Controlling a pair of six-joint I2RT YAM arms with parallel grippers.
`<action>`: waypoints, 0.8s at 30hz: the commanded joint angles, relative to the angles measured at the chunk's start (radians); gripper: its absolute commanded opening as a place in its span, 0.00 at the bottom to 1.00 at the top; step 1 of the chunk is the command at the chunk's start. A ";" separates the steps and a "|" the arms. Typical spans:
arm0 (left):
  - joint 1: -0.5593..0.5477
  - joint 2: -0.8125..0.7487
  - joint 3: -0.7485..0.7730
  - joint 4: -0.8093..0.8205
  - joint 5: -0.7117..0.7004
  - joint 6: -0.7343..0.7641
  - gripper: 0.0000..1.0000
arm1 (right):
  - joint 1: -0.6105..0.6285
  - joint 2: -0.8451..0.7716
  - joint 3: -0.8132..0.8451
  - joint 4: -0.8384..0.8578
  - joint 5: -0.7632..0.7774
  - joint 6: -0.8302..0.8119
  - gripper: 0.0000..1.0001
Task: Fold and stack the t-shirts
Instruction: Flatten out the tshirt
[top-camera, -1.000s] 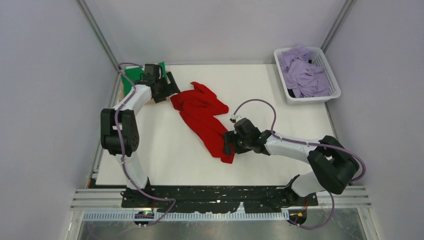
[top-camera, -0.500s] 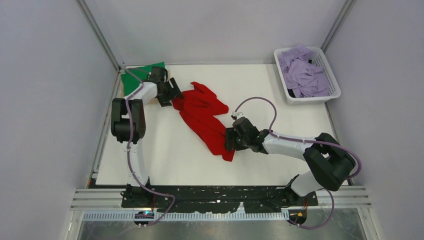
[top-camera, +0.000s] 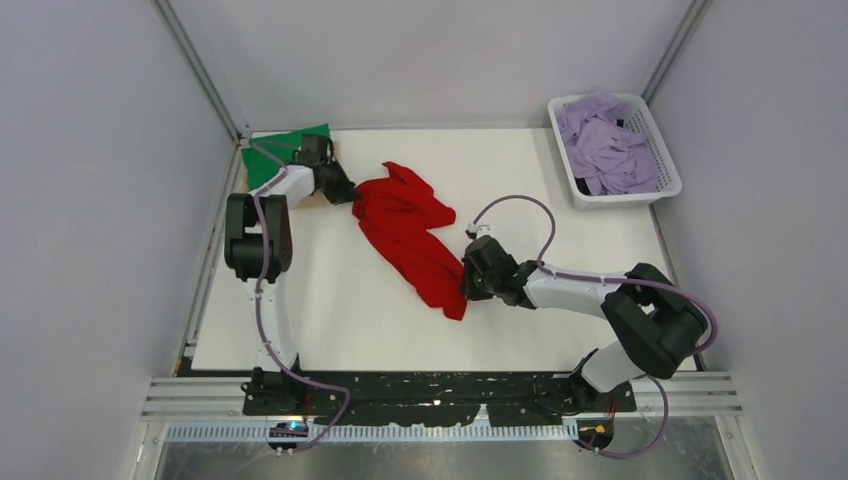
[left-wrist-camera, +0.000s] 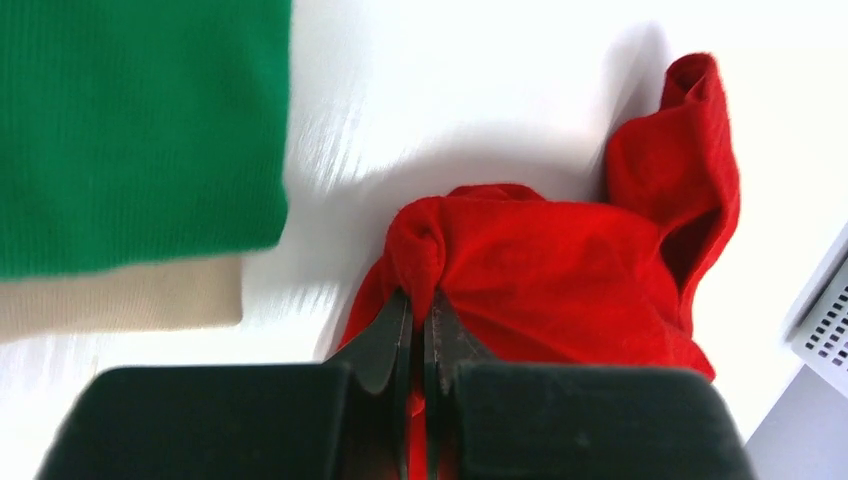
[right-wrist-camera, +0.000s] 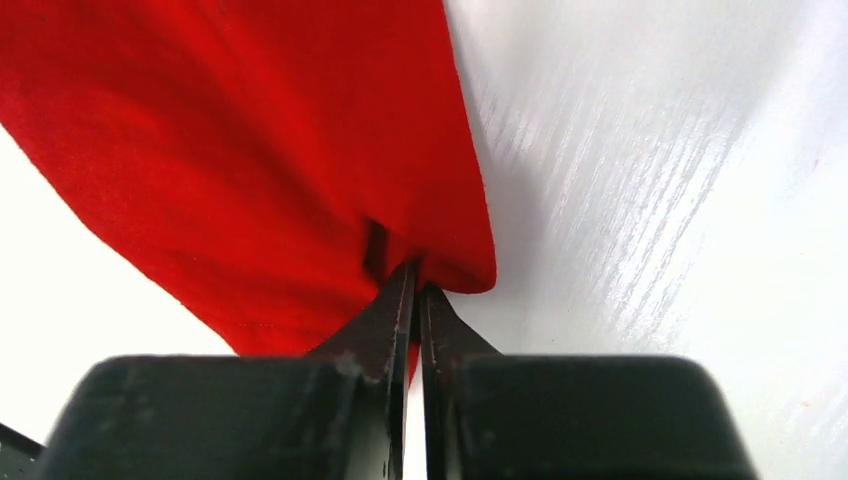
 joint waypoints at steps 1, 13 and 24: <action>0.008 -0.161 -0.117 0.074 0.014 0.000 0.00 | -0.003 -0.012 0.036 0.039 0.107 -0.016 0.06; 0.008 -0.951 -0.519 0.073 -0.111 0.052 0.00 | -0.033 -0.525 0.122 -0.120 0.466 -0.250 0.05; 0.007 -1.602 -0.411 -0.045 -0.223 0.126 0.00 | -0.035 -0.939 0.407 -0.240 0.450 -0.408 0.05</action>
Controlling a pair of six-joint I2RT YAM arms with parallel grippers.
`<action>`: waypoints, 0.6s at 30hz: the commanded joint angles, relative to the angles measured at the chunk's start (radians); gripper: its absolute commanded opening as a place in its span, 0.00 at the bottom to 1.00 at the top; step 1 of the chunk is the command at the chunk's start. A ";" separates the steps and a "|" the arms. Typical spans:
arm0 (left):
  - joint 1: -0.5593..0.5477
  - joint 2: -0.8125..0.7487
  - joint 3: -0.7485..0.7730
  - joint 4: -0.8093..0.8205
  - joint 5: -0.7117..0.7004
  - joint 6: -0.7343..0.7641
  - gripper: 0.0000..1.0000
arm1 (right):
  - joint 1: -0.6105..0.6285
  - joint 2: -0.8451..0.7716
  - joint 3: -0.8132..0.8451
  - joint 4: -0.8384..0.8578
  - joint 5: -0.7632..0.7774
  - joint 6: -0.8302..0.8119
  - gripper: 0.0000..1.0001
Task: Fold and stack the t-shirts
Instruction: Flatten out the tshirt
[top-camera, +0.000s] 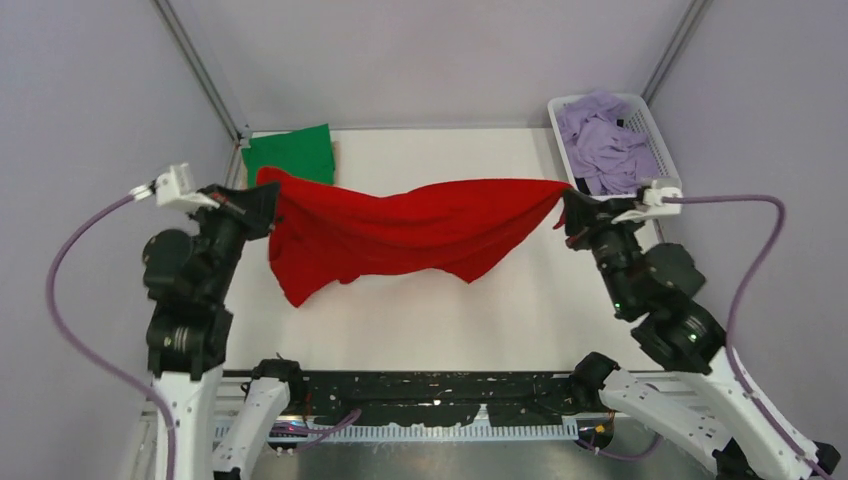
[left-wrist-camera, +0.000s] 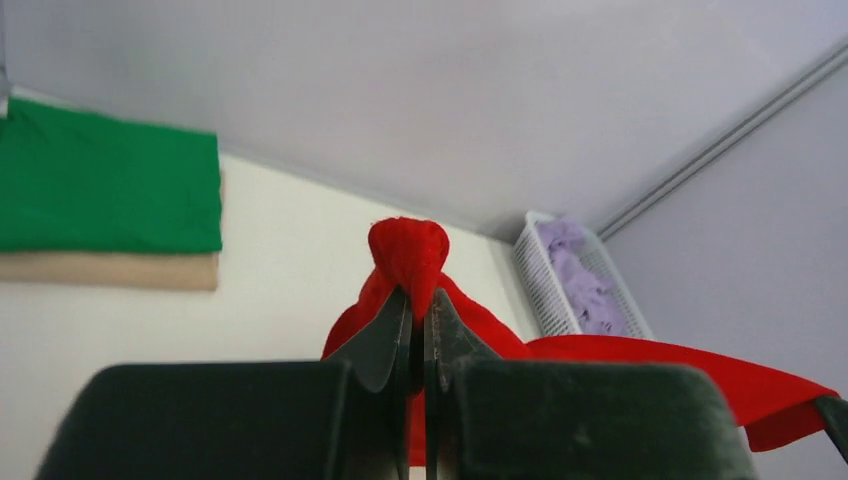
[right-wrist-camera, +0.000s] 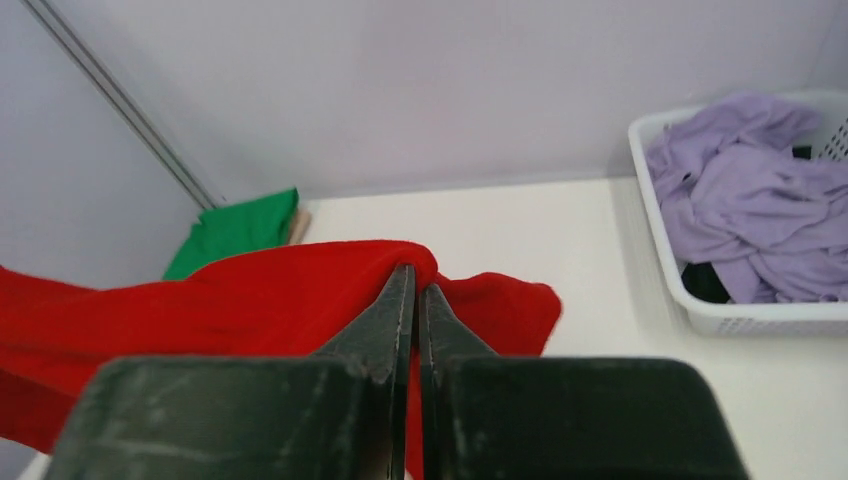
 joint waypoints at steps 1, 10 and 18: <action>0.005 -0.191 0.102 -0.034 -0.049 0.061 0.00 | -0.003 -0.100 0.159 -0.067 -0.033 -0.088 0.05; 0.005 -0.346 0.291 -0.076 -0.013 0.106 0.00 | -0.004 -0.154 0.462 -0.226 -0.213 -0.107 0.05; 0.004 -0.287 0.285 -0.053 0.004 0.107 0.00 | -0.003 -0.084 0.532 -0.290 -0.075 -0.171 0.05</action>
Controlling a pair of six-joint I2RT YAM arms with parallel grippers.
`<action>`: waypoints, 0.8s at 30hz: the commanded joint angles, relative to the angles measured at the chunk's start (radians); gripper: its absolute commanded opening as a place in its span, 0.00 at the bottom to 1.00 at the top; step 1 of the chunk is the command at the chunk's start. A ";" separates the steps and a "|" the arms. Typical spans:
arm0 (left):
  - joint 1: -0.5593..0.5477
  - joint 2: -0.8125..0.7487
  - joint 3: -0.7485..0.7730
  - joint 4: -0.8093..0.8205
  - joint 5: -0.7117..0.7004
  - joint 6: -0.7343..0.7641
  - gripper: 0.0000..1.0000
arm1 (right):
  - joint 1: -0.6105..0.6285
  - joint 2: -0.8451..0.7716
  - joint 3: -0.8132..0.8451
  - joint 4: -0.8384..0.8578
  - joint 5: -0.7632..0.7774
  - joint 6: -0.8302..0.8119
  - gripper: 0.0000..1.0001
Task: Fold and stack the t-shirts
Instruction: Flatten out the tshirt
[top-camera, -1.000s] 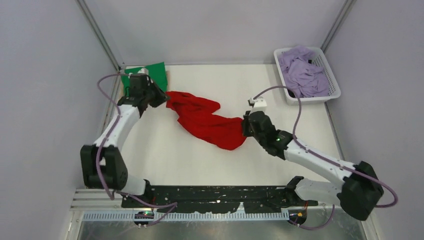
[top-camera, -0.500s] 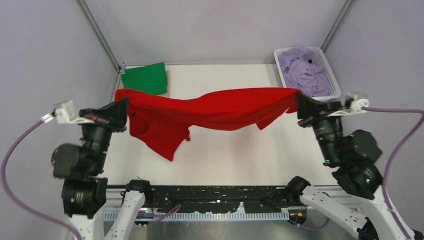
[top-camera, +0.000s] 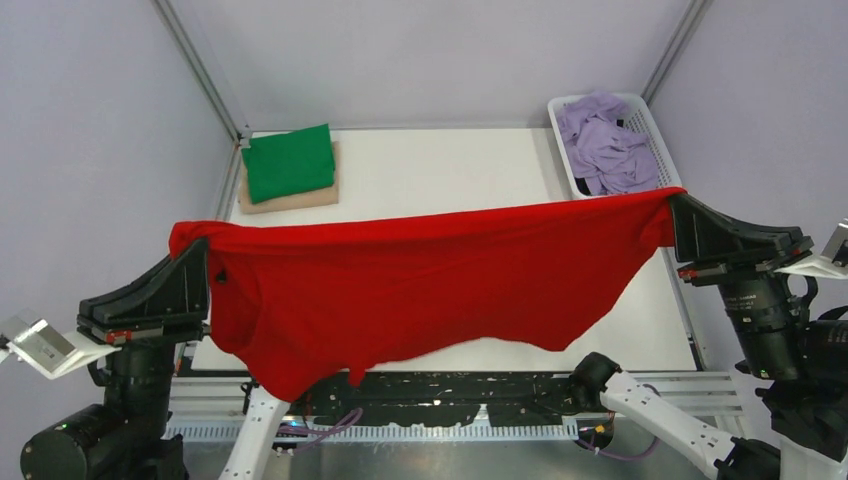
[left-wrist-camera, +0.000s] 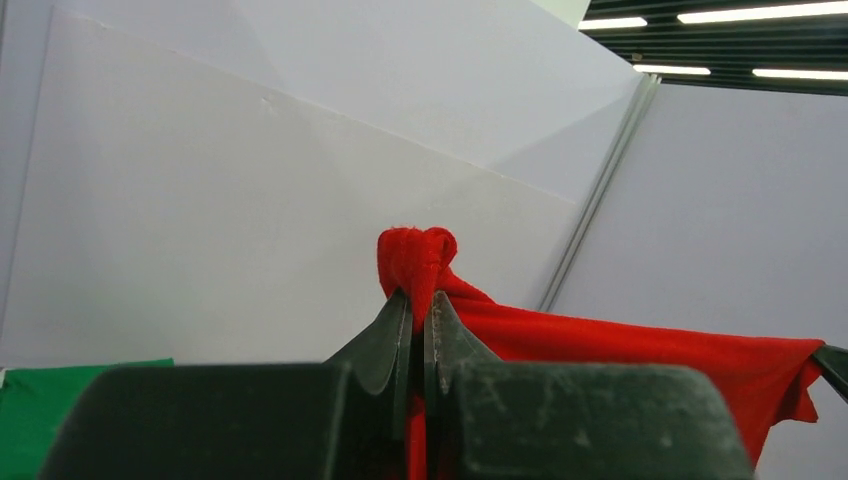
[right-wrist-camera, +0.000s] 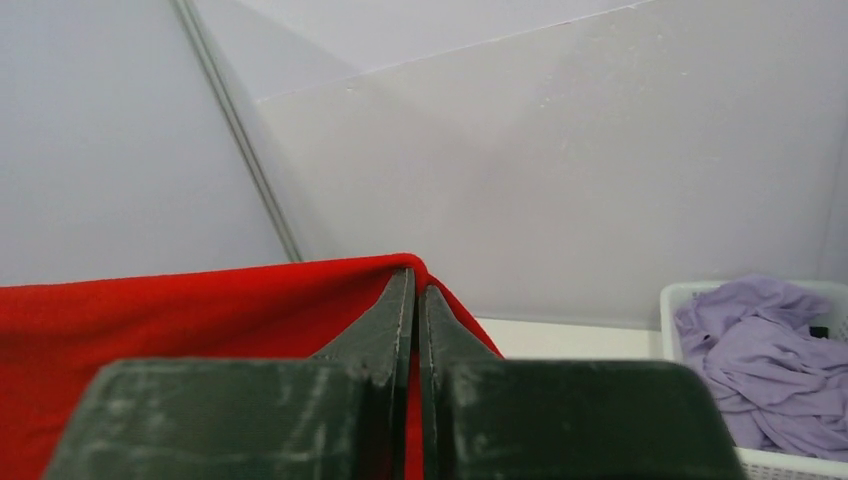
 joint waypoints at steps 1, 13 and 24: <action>0.005 0.092 -0.061 0.020 -0.024 0.013 0.00 | -0.004 0.099 0.011 -0.037 0.193 -0.079 0.05; 0.005 0.765 -0.398 0.169 -0.230 -0.005 0.05 | -0.249 0.632 -0.259 0.148 0.418 -0.081 0.06; 0.005 1.344 -0.109 0.044 -0.093 0.035 1.00 | -0.350 1.272 -0.046 0.238 0.301 -0.062 0.96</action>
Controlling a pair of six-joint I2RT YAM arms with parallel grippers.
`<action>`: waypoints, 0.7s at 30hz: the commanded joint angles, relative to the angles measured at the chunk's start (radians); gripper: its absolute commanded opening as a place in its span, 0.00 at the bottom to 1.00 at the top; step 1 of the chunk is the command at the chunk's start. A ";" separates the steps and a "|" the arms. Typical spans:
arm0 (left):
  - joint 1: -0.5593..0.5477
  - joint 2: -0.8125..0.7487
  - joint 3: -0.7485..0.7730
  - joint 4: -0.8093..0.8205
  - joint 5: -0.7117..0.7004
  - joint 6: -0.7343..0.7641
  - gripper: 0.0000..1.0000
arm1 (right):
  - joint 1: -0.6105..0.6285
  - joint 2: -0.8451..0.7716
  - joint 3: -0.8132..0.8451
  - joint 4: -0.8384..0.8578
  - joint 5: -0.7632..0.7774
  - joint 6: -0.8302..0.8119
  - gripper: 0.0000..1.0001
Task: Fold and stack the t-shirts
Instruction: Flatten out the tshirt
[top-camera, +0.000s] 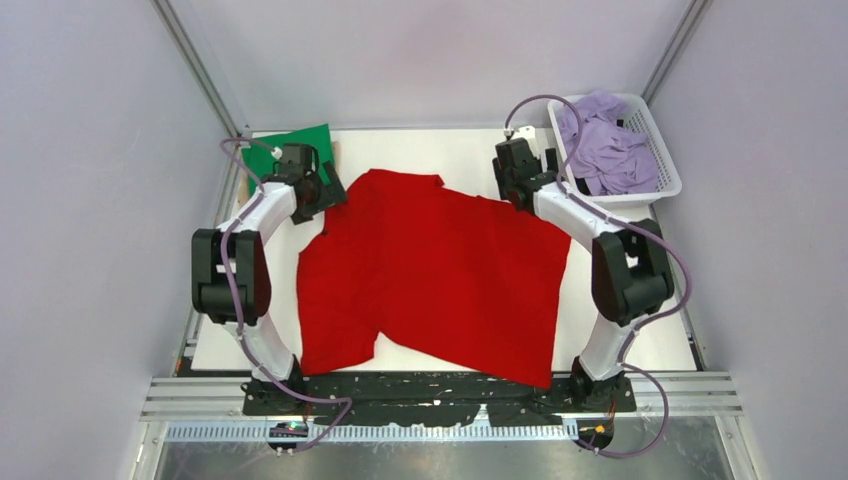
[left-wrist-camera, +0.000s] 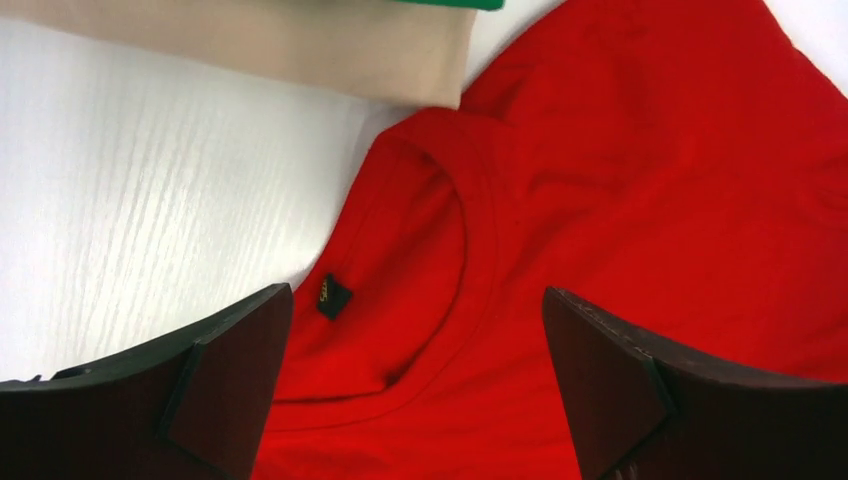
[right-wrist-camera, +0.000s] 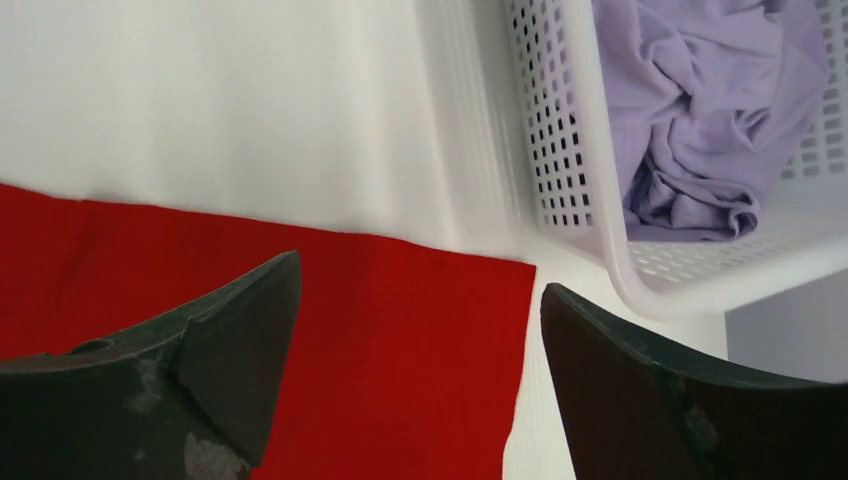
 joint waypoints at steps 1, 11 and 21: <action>0.003 -0.079 0.048 0.009 0.077 0.024 1.00 | 0.003 0.026 0.130 0.020 0.030 0.049 1.00; -0.067 -0.238 -0.207 0.067 0.309 -0.012 1.00 | 0.002 -0.220 -0.233 -0.029 -0.451 0.353 0.95; -0.175 -0.221 -0.405 0.214 0.358 -0.110 1.00 | 0.005 -0.200 -0.478 0.044 -0.703 0.452 0.95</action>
